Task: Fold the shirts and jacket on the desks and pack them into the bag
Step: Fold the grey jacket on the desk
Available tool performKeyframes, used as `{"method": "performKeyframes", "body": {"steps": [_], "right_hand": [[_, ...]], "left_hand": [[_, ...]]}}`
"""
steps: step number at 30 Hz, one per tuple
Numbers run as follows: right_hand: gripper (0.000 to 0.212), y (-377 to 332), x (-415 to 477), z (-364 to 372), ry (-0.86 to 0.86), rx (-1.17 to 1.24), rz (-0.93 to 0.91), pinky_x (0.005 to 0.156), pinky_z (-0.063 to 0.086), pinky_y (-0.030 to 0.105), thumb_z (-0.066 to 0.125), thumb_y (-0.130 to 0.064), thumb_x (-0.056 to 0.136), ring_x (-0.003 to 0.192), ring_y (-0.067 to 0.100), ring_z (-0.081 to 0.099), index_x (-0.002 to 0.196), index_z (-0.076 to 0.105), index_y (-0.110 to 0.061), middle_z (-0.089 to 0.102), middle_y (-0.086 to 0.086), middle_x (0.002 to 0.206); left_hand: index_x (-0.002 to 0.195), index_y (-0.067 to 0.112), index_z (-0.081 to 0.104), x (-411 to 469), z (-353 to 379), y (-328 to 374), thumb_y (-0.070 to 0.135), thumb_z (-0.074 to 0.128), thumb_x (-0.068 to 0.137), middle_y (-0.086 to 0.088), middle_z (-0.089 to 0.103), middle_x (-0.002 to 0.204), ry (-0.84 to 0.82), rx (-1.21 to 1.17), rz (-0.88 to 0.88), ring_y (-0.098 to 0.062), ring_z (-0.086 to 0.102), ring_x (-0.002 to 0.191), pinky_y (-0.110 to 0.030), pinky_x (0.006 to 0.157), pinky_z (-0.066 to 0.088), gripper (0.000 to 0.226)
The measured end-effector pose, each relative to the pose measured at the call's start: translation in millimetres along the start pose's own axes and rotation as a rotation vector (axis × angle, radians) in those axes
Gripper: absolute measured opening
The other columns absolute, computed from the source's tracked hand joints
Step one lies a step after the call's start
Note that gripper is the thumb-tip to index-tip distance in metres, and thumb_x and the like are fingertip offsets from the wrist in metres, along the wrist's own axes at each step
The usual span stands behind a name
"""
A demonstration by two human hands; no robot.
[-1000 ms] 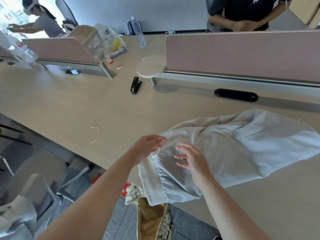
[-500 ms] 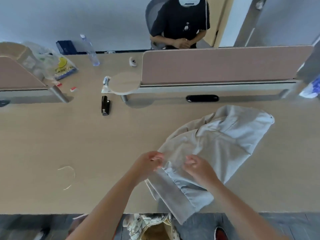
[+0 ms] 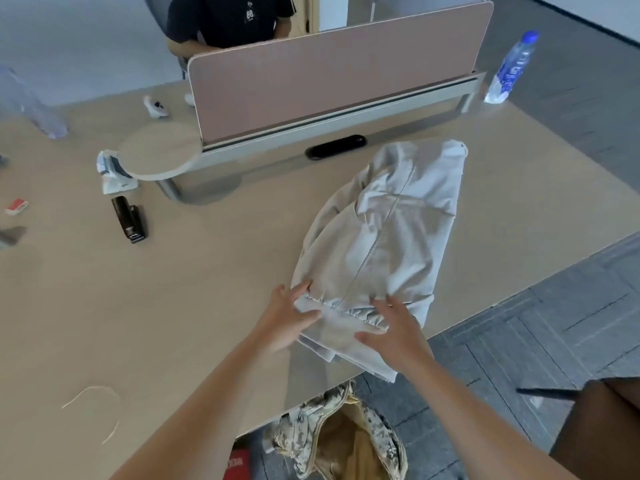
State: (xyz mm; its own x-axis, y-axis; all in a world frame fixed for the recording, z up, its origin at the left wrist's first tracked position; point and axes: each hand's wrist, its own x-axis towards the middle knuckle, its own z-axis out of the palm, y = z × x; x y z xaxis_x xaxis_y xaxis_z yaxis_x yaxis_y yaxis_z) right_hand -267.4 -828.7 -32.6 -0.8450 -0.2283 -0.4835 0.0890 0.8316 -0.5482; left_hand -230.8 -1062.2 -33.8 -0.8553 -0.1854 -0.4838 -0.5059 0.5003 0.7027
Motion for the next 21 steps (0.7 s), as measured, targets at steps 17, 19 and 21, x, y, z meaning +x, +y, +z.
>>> {"method": "performKeyframes", "body": {"steps": [17,19,21], "right_hand": [[0.089,94.1,-28.5,2.4,0.260,0.188,0.214,0.103,0.048,0.051,0.075,-0.058,0.078,0.148,0.026,0.023,0.152,0.028,-0.041,0.006,-0.015,0.160],[0.082,101.5,-33.7,-5.4,0.224,0.421,0.283,0.098,0.049,0.045,0.076,-0.051,0.081,0.138,0.030,0.041,0.150,0.033,-0.040,0.020,-0.006,0.159],[0.072,103.8,-33.4,-12.4,0.188,0.594,0.307,0.094,0.043,0.039,0.075,-0.042,0.086,0.128,0.028,0.049,0.148,0.038,-0.037,0.042,0.000,0.147]], "left_hand": [[0.150,0.048,0.032,-15.8,61.7,25.9,0.041,0.065,0.090,0.005,0.051,0.144,-0.066,0.095,-0.020,-0.005,0.056,0.077,-0.025,0.070,0.054,0.069],[0.152,0.044,0.030,-17.9,70.2,27.6,0.036,0.062,0.094,0.005,0.043,0.152,-0.056,0.036,-0.004,-0.010,0.054,0.096,-0.022,0.072,0.049,0.067],[0.152,0.044,0.028,-19.6,75.4,29.8,0.034,0.060,0.096,0.006,0.039,0.155,-0.045,0.017,-0.004,-0.015,0.053,0.111,-0.024,0.079,0.045,0.065]]}}
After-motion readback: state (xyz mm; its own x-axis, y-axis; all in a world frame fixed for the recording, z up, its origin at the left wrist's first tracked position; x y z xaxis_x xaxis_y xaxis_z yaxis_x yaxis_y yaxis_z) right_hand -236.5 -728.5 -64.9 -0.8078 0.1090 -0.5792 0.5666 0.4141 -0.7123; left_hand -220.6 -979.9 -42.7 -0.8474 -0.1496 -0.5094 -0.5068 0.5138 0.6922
